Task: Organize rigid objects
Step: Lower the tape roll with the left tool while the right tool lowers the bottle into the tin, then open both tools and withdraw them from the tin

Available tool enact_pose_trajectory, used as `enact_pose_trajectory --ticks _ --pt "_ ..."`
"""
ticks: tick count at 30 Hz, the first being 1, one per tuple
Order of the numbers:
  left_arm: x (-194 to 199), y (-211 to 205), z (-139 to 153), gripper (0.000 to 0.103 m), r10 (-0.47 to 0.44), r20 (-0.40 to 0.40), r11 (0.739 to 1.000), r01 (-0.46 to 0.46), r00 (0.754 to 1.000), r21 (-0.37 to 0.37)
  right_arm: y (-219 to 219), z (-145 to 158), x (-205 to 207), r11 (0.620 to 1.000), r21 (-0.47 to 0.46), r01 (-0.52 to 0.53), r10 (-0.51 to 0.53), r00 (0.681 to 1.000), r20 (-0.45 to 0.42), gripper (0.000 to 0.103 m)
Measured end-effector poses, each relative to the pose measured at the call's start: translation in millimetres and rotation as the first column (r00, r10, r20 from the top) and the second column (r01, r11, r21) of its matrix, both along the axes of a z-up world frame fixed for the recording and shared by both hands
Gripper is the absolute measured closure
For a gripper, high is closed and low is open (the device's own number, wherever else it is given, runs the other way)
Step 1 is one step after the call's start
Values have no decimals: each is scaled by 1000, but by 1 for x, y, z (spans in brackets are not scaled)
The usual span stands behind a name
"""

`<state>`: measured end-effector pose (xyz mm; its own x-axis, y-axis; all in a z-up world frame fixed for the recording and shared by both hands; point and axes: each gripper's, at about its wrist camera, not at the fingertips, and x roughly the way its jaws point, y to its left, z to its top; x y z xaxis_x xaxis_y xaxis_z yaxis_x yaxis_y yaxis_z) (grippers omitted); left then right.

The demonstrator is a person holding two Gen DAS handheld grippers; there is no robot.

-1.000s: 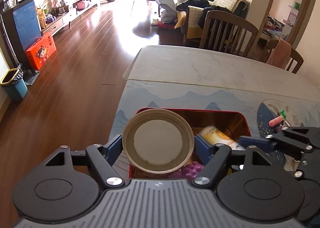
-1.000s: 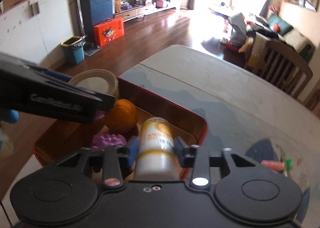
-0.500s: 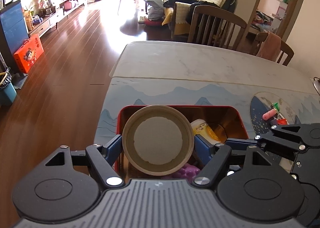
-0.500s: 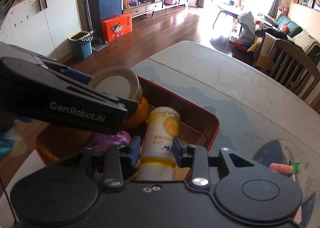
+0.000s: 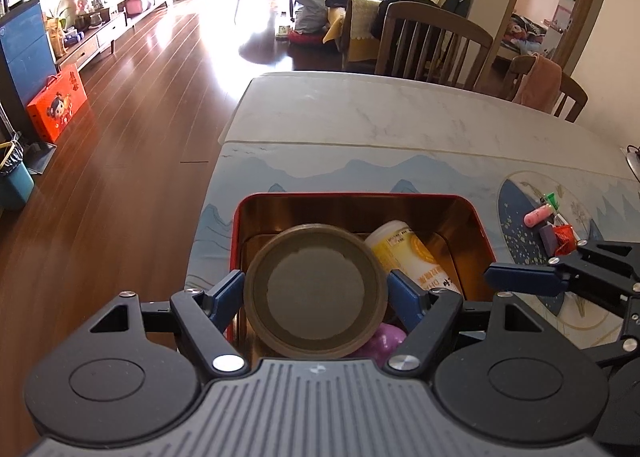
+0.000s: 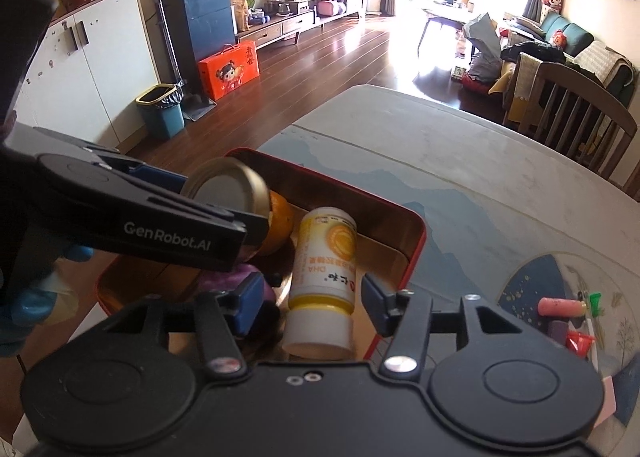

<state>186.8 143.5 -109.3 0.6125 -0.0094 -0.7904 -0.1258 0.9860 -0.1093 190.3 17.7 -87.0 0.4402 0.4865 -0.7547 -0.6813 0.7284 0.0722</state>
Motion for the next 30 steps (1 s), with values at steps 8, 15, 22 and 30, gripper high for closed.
enact_pose_trajectory --ticks 8,15,22,30 --pt "-12 -1 1 26 -2 2 1000 2 1000 -2 -8 6 -9 1000 11 20 -20 1000 7 45" --pt "-26 -3 7 26 13 19 1000 -13 1000 -6 -19 18 -14 999 28 34 -34 999 12 39" --pt "-42 -14 19 22 11 50 1000 -11 999 -5 -39 30 -24 996 65 55 -56 998 16 33" --pt "-61 -44 45 20 -21 117 1000 20 993 7 -82 50 -34 987 131 91 -95 995 25 19"
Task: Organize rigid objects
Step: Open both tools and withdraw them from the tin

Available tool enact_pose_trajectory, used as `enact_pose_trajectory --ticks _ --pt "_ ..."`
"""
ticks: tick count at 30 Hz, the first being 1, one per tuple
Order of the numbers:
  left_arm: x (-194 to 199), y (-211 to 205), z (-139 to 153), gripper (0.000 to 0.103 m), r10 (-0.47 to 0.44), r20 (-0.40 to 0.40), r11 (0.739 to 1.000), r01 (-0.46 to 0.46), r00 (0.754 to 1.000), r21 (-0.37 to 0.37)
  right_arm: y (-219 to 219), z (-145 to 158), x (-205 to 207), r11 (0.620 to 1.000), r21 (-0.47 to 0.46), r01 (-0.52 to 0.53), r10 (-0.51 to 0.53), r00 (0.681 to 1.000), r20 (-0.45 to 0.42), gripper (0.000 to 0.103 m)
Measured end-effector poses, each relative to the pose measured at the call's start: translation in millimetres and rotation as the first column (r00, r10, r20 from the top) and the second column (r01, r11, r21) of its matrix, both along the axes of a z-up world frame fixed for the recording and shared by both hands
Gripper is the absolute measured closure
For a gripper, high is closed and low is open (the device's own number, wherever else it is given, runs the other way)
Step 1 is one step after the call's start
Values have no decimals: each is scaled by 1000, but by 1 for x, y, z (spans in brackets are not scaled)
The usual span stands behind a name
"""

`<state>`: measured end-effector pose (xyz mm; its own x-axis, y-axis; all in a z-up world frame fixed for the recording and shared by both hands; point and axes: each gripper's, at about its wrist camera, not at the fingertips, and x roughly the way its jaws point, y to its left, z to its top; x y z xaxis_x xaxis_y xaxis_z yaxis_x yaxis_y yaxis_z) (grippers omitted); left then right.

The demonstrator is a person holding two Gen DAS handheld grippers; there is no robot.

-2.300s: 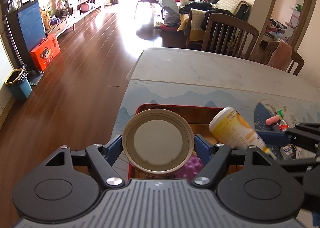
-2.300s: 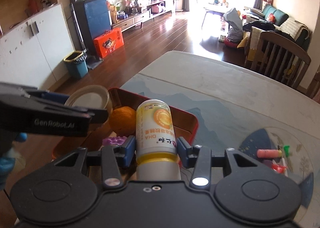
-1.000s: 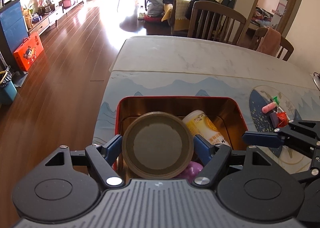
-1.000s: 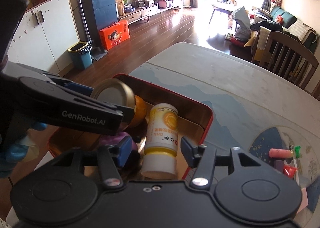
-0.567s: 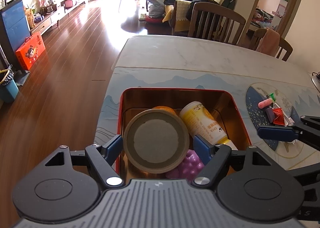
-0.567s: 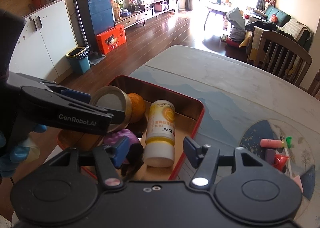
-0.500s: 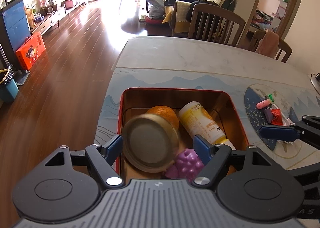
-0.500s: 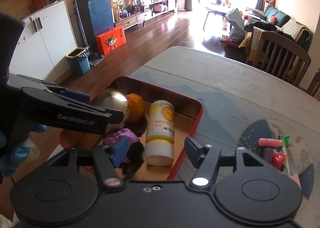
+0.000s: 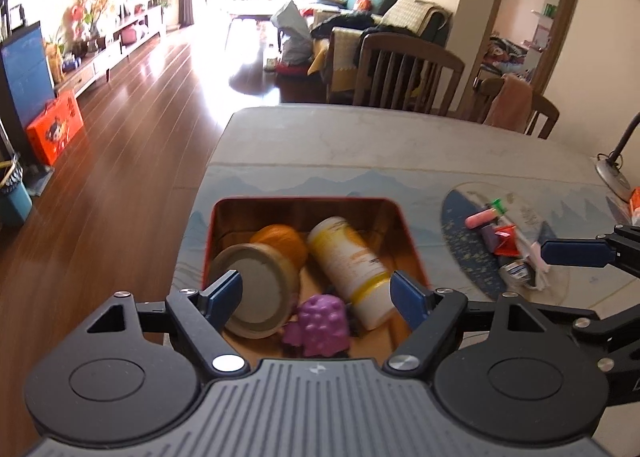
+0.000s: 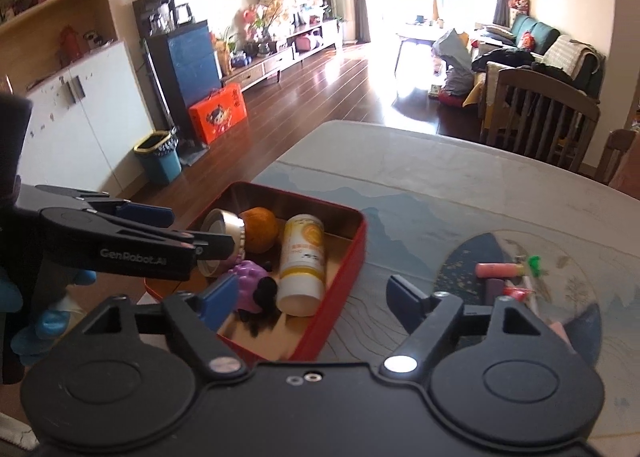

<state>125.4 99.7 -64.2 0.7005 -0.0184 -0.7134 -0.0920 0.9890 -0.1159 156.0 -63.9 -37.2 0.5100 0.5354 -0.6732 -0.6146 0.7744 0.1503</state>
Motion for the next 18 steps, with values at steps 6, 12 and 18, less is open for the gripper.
enact_pose_trajectory --ticks 6,12,18 --pt "-3 -28 15 19 -15 40 1000 15 999 -2 -41 7 -3 998 40 53 -54 999 11 6" --pt "-1 -54 17 15 -23 42 1000 23 999 -18 -83 5 0 992 65 111 -112 994 17 0" --pt "5 -85 13 15 -42 35 999 43 999 -24 -121 -6 11 984 46 174 -174 985 7 0"
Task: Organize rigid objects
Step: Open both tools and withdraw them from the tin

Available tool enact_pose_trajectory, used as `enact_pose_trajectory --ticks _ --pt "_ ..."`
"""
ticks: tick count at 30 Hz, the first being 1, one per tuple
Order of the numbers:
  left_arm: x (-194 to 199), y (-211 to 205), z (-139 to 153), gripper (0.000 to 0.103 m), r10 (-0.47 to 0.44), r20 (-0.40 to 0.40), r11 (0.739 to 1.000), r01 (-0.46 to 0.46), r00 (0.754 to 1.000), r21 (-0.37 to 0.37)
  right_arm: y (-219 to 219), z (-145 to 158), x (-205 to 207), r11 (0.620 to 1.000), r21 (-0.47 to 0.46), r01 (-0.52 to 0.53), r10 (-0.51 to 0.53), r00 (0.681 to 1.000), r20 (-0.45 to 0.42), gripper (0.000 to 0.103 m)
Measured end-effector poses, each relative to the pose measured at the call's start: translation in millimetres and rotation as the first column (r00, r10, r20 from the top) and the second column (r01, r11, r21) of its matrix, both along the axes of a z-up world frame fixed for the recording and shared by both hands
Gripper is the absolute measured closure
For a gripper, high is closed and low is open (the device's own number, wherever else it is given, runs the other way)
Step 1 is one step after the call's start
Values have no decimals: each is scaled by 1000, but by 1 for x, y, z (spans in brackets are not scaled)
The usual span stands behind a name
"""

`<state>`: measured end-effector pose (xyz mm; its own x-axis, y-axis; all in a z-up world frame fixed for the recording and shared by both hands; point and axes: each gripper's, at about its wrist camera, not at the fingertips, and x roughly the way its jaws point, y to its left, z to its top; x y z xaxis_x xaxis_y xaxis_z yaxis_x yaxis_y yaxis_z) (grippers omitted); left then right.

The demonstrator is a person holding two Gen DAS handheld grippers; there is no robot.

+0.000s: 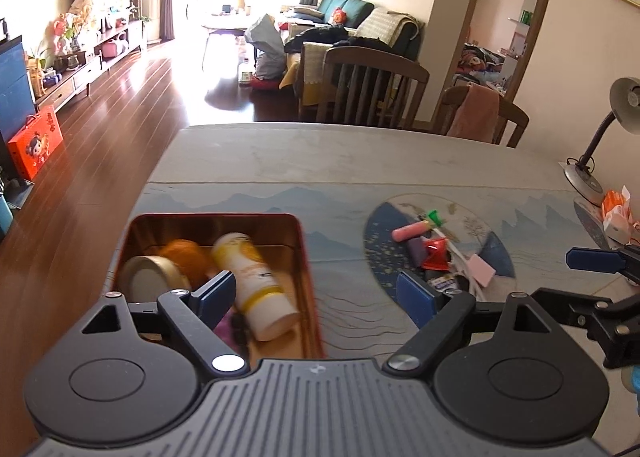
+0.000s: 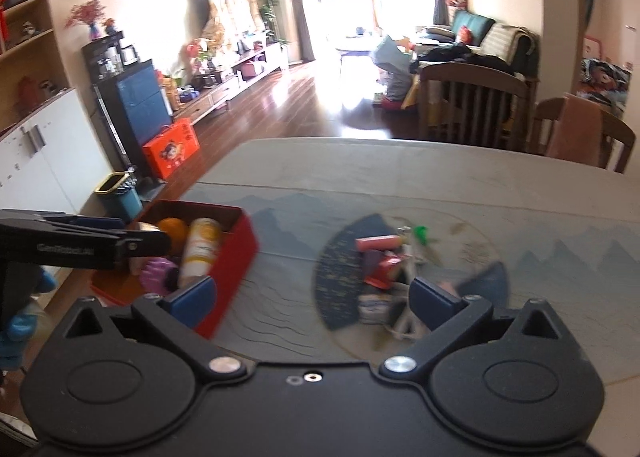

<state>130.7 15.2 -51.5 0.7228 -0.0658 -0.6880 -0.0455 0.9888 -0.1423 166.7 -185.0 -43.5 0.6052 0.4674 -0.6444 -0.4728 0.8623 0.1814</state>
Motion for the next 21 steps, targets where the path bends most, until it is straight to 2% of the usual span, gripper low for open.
enact_pose_trajectory --ticks 14,21 --pt "28 -77 -22 15 -28 -40 998 30 999 51 -69 -40 38 995 -84 58 -60 998 -19 2" --pt "49 -110 -40 15 -33 -82 998 37 996 53 -84 -59 60 991 -136 15 -19 999 -26 9"
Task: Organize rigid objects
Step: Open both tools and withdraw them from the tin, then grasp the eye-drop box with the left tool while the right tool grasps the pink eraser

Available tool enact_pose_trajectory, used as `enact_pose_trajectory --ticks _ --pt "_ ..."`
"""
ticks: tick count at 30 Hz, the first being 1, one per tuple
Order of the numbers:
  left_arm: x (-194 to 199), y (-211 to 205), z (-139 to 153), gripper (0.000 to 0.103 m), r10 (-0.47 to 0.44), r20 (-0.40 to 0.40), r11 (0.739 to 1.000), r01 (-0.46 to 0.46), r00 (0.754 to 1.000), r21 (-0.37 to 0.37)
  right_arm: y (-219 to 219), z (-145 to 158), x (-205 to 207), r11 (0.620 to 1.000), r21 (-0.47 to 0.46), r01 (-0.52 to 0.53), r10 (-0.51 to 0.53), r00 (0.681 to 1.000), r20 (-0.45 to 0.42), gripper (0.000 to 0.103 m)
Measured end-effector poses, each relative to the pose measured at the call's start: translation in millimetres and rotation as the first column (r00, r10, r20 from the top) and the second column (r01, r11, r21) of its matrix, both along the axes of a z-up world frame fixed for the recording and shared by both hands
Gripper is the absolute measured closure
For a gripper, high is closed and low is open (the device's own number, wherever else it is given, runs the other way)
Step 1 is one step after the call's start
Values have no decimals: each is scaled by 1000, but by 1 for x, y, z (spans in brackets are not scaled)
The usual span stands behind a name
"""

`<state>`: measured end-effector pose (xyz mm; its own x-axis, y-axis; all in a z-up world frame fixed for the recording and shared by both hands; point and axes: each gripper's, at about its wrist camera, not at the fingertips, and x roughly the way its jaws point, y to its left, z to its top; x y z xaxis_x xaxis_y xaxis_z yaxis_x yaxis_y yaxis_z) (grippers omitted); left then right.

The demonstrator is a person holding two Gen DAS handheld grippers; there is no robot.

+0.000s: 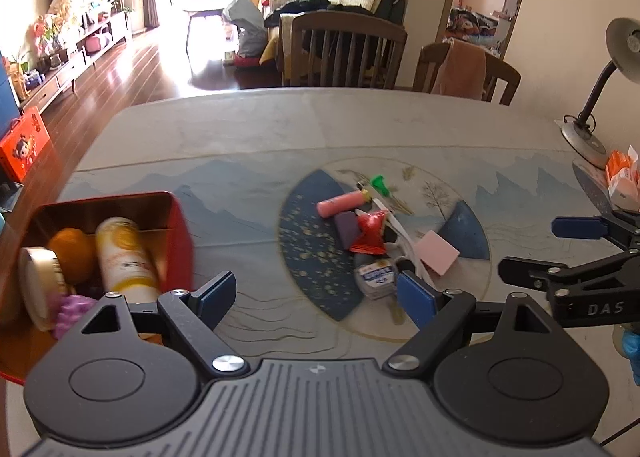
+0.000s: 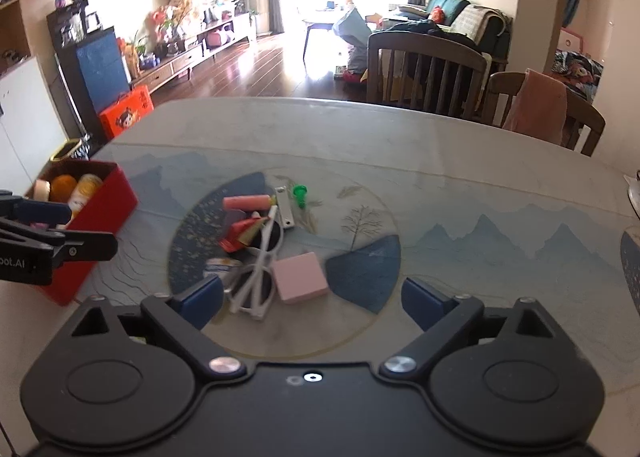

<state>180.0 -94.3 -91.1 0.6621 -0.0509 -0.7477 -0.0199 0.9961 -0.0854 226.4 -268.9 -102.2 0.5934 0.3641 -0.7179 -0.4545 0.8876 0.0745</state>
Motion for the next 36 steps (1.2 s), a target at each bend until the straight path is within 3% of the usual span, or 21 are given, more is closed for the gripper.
enact_pose_trajectory --ticks 12,36 --pt "40 -35 -39 15 19 -86 999 -16 996 44 -1 -29 24 989 -67 -130 129 991 -23 27" --pt "86 -39 -79 15 49 -179 999 -46 983 19 21 -66 56 968 -40 -250 247 967 -60 41"
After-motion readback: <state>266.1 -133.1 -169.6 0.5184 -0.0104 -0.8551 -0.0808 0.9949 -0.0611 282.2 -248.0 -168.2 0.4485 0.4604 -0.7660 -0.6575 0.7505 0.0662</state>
